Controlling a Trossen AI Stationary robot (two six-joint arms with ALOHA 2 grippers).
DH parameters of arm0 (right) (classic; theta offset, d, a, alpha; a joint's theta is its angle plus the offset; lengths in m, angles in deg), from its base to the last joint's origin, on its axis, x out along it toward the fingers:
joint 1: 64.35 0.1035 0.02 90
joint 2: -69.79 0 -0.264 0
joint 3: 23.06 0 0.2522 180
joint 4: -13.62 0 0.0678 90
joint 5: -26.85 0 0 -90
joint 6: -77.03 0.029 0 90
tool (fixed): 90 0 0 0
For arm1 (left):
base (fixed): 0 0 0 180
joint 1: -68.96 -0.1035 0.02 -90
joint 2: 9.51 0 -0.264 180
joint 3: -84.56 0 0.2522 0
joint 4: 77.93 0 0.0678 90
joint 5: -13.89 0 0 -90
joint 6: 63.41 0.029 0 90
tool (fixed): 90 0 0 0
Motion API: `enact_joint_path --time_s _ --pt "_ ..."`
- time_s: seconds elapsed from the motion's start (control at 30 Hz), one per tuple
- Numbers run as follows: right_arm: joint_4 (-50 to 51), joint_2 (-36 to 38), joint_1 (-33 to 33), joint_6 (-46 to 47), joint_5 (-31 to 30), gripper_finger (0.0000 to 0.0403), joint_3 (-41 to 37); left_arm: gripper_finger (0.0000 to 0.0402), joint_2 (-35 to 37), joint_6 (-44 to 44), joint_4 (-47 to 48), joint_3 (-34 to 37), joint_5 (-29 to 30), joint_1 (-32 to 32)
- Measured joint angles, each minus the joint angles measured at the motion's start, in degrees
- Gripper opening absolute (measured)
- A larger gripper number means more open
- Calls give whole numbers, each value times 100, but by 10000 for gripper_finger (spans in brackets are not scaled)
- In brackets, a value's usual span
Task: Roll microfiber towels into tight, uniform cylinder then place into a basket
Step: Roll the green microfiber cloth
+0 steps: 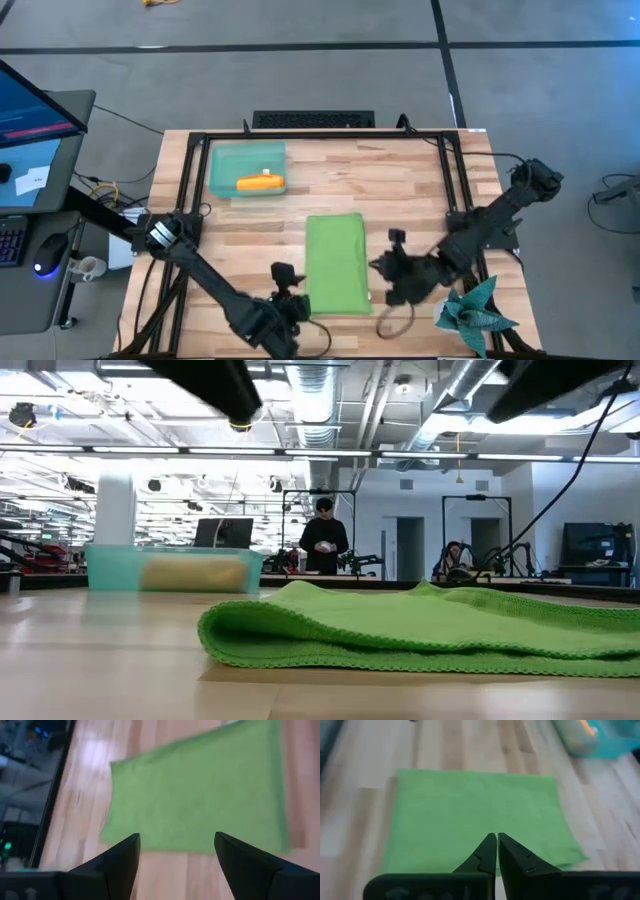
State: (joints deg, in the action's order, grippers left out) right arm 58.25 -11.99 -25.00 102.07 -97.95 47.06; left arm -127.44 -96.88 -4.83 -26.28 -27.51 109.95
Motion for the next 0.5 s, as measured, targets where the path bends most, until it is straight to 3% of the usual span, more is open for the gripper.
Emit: enact_joint_path --time_s 0.13,0.33,0.5 --pt "-254 -223 596 136 -111 38 -2 249 -37 240 -460 7 24 192" --pt "-1213 -692 1038 -215 -36 38 -5 249 -122 908 -1460 309 -736 221" --pt "-1873 -1209 1040 -745 192 41 4 249 -134 1280 -1921 538 -1402 87"
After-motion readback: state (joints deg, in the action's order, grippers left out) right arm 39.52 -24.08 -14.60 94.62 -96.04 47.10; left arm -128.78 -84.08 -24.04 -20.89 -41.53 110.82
